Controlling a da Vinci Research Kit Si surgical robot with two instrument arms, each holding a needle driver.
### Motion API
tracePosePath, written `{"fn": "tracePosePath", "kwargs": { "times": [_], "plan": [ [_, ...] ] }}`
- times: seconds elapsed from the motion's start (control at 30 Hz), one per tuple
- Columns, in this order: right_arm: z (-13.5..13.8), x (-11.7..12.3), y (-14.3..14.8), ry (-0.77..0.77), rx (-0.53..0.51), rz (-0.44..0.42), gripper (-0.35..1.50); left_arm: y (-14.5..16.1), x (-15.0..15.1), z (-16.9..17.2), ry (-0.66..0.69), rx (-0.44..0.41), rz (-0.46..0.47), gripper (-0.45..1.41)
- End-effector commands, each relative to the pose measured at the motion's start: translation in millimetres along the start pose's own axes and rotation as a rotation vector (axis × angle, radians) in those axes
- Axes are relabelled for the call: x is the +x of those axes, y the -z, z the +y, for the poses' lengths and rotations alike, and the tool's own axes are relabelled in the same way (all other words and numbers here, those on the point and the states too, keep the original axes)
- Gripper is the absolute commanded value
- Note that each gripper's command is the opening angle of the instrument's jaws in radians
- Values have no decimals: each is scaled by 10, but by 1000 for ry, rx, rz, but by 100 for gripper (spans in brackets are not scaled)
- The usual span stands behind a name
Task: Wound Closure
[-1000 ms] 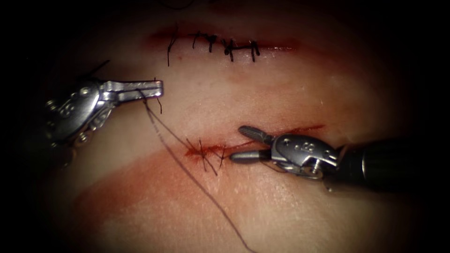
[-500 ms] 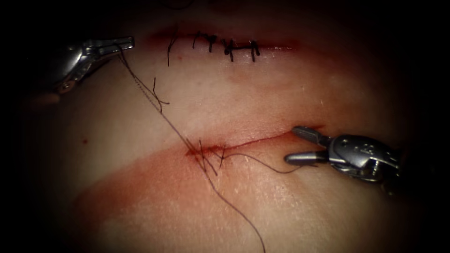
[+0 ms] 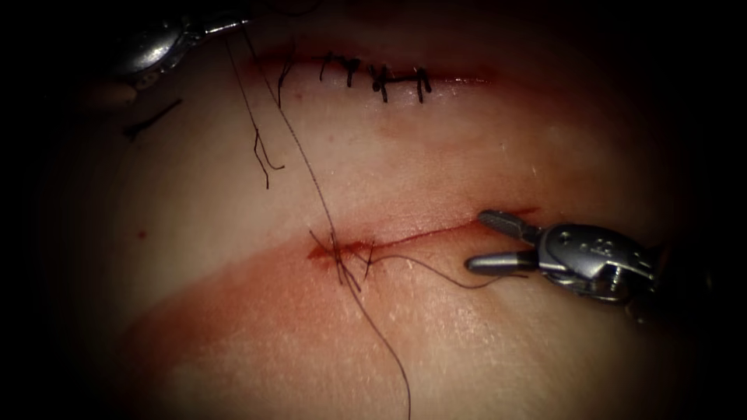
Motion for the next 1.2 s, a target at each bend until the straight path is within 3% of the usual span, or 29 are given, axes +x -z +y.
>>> {"fn": "tracePosePath", "kwargs": {
  "times": [0.03,0.13,0.2,0.43,0.5,0.57,0.77,0.93,0.97,1.03,1.2],
  "plan": [
    [-5,-7,-5,-1,3,0,148,-8,-5,2,34,-5,3,62],
    [-6,-9,-5,0,3,1,148,-8,-7,15,99,0,-9,114],
    [-6,-9,-5,1,3,1,148,-6,-5,21,100,3,-12,123],
    [-11,-15,-5,7,1,3,148,27,14,30,62,-44,-48,123],
    [-12,-16,-5,7,1,3,148,37,16,37,19,-88,-112,123],
    [-14,-13,-7,5,-1,2,148,47,14,59,-13,-155,-236,123],
    [-24,-2,-13,-2,-8,1,148,59,8,124,-127,-283,-411,123],
    [-32,11,-11,-10,-7,-1,148,72,9,177,-232,-441,-609,123],
    [-32,11,-10,-10,-7,-1,148,79,13,188,-229,-505,-643,123],
    [-33,9,-11,-9,-7,-1,148,96,20,201,-209,-640,-635,123],
    [-36,4,-10,-4,-9,4,148,120,43,190,-147,-730,-553,121]
  ]
}}
